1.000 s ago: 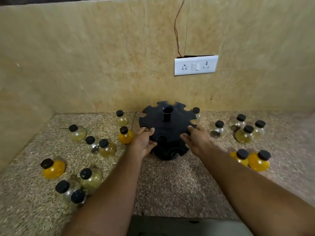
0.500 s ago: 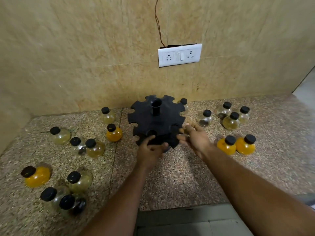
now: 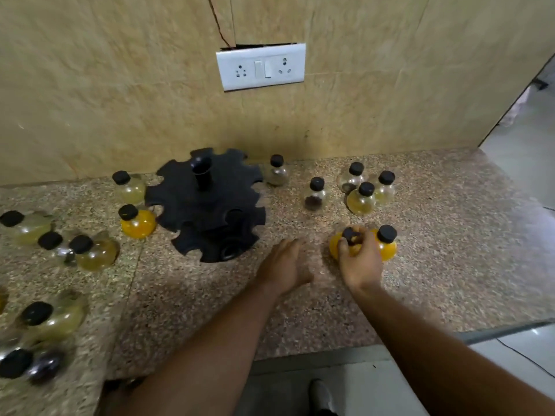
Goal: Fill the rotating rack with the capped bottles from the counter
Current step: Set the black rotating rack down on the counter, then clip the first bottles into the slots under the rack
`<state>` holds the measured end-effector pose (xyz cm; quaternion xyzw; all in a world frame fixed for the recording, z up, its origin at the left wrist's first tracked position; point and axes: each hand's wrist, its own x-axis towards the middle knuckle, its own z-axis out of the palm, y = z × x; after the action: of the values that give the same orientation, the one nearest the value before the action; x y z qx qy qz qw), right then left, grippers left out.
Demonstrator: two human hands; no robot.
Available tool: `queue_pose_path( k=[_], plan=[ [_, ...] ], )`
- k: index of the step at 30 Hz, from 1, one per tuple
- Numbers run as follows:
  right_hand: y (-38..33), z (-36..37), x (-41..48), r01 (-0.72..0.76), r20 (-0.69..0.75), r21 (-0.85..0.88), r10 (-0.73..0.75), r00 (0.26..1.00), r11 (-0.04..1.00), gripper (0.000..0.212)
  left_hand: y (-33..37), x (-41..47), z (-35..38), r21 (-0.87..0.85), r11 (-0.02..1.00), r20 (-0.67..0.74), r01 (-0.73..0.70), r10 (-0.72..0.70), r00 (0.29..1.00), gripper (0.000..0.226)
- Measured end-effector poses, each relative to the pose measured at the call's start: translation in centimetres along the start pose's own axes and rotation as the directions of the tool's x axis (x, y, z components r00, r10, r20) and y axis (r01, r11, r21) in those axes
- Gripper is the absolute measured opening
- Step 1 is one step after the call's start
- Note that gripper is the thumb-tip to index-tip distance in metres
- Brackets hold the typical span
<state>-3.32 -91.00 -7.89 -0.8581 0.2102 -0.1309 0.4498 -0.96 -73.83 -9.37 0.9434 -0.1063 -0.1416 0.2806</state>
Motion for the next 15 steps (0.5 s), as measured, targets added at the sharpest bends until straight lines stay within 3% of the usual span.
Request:
queue_pose_path(
  k=[3,7,11,15],
  plan=[
    [1.9,-1.3,2.0,0.015,0.076,-0.058,-0.011,0.997,0.998,0.055,2.2,2.3,2.5,0.134,0.990,0.105,0.044,-0.058,0.993,0.107],
    [3.4,-1.9,3.4,0.051,0.200,-0.074,-0.035,0.979,0.996,0.066,3.3,3.5,4.9,0.206,0.968,0.127,0.145,-0.173,0.977,0.112],
    [4.4,-1.9,4.9,0.101,0.307,-0.129,-0.057,0.950,0.987,0.064,3.5,3.4,6.6,0.317,0.926,0.194,0.207,-0.276,0.941,0.109],
    [4.9,-1.7,5.8,0.139,0.354,-0.169,-0.071,0.933,0.976,0.059,2.8,3.4,7.4,0.219,0.950,0.132,0.224,-0.256,0.958,0.105]
  ],
)
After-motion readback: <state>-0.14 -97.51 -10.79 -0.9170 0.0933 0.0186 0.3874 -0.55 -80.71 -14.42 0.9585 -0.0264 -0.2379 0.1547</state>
